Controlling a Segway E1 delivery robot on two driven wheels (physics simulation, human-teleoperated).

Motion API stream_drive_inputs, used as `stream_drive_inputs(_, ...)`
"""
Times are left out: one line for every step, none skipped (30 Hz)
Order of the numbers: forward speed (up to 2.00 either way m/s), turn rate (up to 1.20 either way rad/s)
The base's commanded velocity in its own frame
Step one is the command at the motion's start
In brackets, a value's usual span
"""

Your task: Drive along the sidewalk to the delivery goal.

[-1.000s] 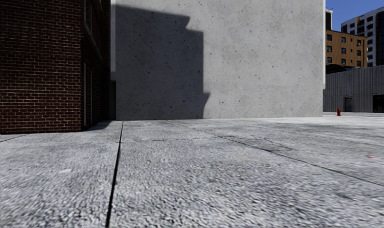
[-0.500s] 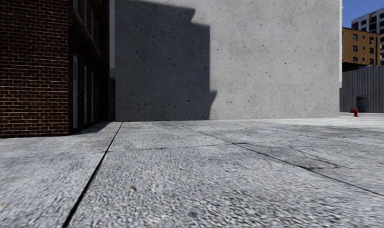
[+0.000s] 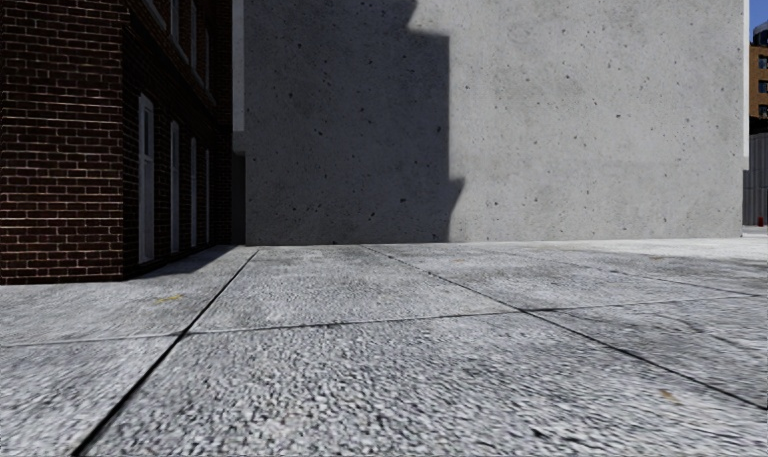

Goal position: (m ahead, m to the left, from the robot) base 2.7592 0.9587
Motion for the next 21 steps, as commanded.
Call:
stream_drive_inputs(1.65,0.31)
stream_drive_inputs(1.64,0.31)
stream_drive_inputs(1.63,0.31)
stream_drive_inputs(1.62,0.31)
stream_drive_inputs(1.62,0.31)
stream_drive_inputs(1.62,0.31)
stream_drive_inputs(1.62,0.31)
stream_drive_inputs(1.62,0.31)
stream_drive_inputs(1.62,0.31)
stream_drive_inputs(1.62,0.31)
stream_drive_inputs(1.62,0.31)
stream_drive_inputs(1.62,0.31)
stream_drive_inputs(1.62,0.31)
stream_drive_inputs(1.62,0.31)
stream_drive_inputs(1.62,0.31)
stream_drive_inputs(1.62,0.31)
stream_drive_inputs(1.62,0.31)
stream_drive_inputs(1.62,0.31)
stream_drive_inputs(1.62,0.31)
stream_drive_inputs(1.62,0.32)
stream_drive_inputs(1.62,0.33)
